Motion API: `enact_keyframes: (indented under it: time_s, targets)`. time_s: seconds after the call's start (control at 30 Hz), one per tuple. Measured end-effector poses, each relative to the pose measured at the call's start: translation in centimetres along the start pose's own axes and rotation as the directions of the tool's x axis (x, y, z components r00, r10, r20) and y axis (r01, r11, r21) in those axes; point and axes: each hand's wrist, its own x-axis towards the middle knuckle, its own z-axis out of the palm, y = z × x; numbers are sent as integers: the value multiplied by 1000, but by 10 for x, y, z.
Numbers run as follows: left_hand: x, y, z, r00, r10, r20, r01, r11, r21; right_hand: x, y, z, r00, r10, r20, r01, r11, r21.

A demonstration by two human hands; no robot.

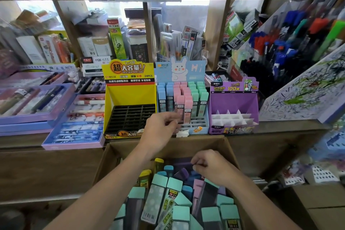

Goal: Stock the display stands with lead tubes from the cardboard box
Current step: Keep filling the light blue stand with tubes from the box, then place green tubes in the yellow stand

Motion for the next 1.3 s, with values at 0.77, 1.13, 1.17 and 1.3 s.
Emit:
enact_keyframes:
  time_s: [0.77, 1.13, 1.17, 1.3]
  targets:
    - [-160, -67, -48, 838, -497, 227, 369, 821, 436, -50, -28, 38, 959, 10, 283, 59, 971, -233]
    - [-159, -65, -43, 824, -518, 231, 380, 807, 452, -56, -34, 46, 963, -30, 267, 88, 975, -206]
    - [-160, -64, -43, 820, -523, 231, 385, 804, 454, -57, -35, 47, 961, -31, 273, 91, 973, -212]
    - [-163, -61, -43, 787, -566, 246, 414, 780, 470, -62, -37, 49, 958, -40, 285, 121, 955, -271]
